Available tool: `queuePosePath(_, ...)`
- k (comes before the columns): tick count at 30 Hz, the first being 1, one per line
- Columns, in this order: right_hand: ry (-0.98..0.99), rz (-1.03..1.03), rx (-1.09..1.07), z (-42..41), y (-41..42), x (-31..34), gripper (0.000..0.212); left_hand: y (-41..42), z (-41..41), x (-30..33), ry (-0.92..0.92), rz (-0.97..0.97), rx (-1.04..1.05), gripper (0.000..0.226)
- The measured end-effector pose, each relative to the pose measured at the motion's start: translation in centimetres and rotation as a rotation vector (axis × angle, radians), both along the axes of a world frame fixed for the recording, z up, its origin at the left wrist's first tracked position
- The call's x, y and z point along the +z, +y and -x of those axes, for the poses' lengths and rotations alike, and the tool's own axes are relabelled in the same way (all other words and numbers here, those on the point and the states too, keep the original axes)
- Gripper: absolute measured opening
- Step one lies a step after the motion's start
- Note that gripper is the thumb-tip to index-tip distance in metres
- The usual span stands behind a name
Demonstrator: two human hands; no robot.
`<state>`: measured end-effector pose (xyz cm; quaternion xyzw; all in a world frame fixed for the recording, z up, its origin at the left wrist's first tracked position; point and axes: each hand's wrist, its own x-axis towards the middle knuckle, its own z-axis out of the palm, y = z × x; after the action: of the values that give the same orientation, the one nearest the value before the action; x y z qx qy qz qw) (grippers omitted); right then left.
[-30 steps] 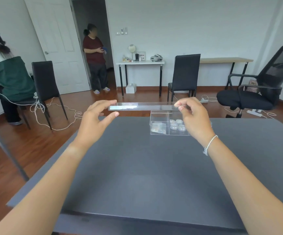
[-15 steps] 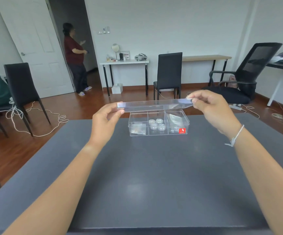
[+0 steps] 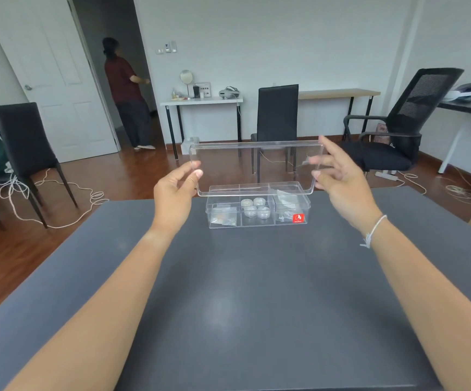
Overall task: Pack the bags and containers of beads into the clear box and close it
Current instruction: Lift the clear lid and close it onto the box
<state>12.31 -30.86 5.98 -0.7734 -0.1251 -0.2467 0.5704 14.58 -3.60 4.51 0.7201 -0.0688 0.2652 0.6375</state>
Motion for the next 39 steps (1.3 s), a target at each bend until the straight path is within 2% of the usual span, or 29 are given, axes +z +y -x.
queuePosePath(2, 0.022, -0.028, -0.03, -0.5, 0.1, -1.2, 0.058, -0.2, -0.3, -0.1, 0.013, 0.022, 0.004, 0.019)
queuePosePath(7, 0.01, -0.157, -0.061, -1.3, 0.6, -1.9, 0.034, -0.7, -1.0, -0.3, -0.005, 0.067, 0.045, 0.025)
queuePosePath(11, -0.004, -0.197, -0.091, -1.5, 0.8, -2.0, 0.032, -1.0, -1.2, -1.1, 0.005, 0.085, 0.074, 0.024)
queuePosePath(15, 0.037, -0.23, -0.097, -1.7, 0.6, -2.8, 0.027, -0.9, -1.7, -1.9, 0.017, 0.059, 0.004, 0.019)
queuePosePath(20, 0.065, -0.272, -0.11, -2.1, 0.2, -3.6, 0.022, -0.4, -1.8, -2.7, 0.067, -0.068, -0.092, 0.045)
queuePosePath(24, 0.086, -0.225, -0.118, -2.1, 0.2, -4.2, 0.02, -0.1, -1.5, -3.5, 0.136, -0.188, -0.127, 0.066)
queuePosePath(27, 0.105, -0.176, -0.107, -2.1, 0.1, -4.6, 0.024, -0.1, -1.6, -3.9, 0.166, -0.242, -0.146, 0.074)
queuePosePath(34, 0.148, -0.04, -0.097, -2.2, 0.2, -5.7, 0.039, -0.1, -1.9, -4.6, 0.191, -0.236, -0.115, 0.069)
queuePosePath(39, 0.165, 0.028, -0.162, -2.4, 0.1, -6.2, 0.04, 0.0, -2.1, -5.0, 0.205, -0.201, -0.105, 0.066)
